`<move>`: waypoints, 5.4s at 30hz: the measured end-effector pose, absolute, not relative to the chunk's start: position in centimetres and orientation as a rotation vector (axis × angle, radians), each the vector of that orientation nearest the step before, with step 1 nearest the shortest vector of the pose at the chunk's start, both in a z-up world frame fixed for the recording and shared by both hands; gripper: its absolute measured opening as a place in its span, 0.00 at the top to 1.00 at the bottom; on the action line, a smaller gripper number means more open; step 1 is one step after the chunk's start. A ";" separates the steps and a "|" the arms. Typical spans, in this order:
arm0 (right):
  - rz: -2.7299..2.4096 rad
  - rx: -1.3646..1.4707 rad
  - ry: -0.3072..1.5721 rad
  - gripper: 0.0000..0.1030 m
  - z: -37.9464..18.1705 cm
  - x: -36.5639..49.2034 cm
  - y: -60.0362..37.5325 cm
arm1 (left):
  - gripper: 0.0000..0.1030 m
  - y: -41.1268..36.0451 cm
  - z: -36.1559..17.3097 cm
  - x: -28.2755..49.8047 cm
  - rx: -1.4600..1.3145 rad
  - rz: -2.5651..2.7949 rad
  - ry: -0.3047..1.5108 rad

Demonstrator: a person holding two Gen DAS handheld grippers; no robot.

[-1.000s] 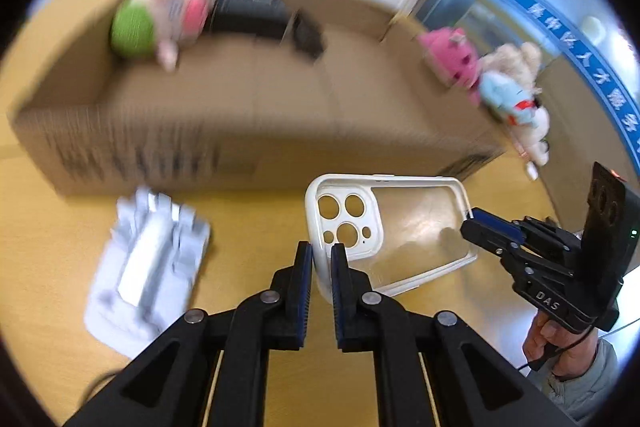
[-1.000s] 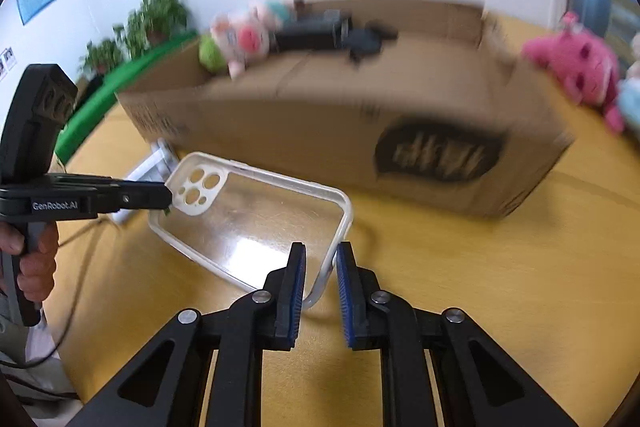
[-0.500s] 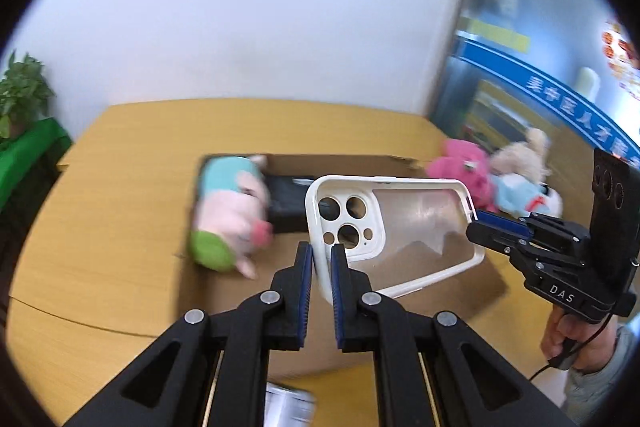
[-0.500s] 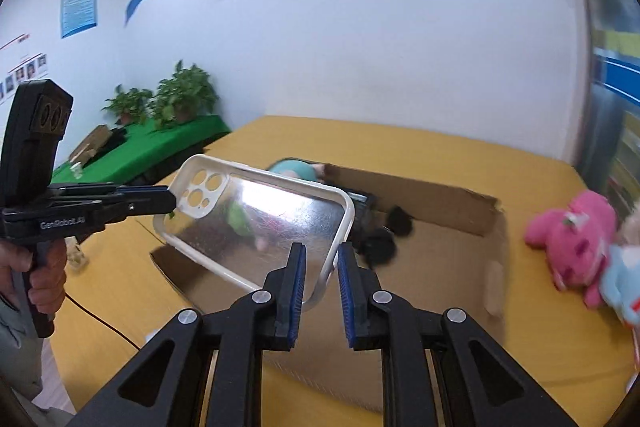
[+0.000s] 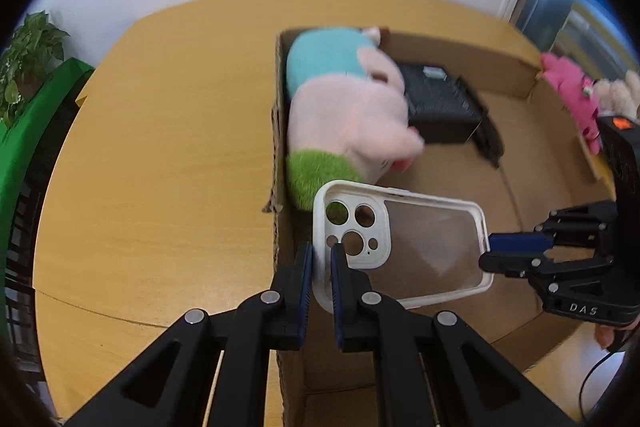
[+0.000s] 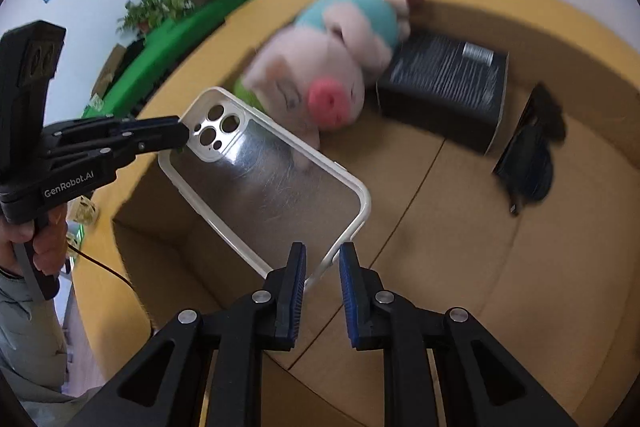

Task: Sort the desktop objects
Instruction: 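Lift the phone case with both grippers and lower it into the box, then open both grippers to release the phone case and withdraw, then move both grippers toward the grey phone stand on the table, then close both grippers on the grey phone stand, then carry the phone stand into the box and lower it beside the black box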

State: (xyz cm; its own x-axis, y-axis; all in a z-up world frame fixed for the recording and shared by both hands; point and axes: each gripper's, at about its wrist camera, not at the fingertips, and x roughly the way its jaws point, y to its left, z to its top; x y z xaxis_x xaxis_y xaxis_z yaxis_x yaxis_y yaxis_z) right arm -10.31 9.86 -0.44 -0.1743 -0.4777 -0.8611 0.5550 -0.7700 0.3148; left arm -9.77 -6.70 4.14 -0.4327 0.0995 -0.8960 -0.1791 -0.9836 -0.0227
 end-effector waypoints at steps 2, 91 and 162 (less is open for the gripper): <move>-1.974 1.487 0.104 0.83 -1.6 -10.8 9.4 | 0.92 -6.4 3.2 -10.0 -1.634 2.504 0.163; -2.144 1.181 0.117 0.04 -1.7 9.4 20.3 | 0.45 5.3 -3.1 8.8 -1.169 1.903 0.468; -2.348 1.035 0.103 0.64 7.8 -9.3 16.9 | 0.66 2.0 7.1 -13.3 -1.208 2.316 0.104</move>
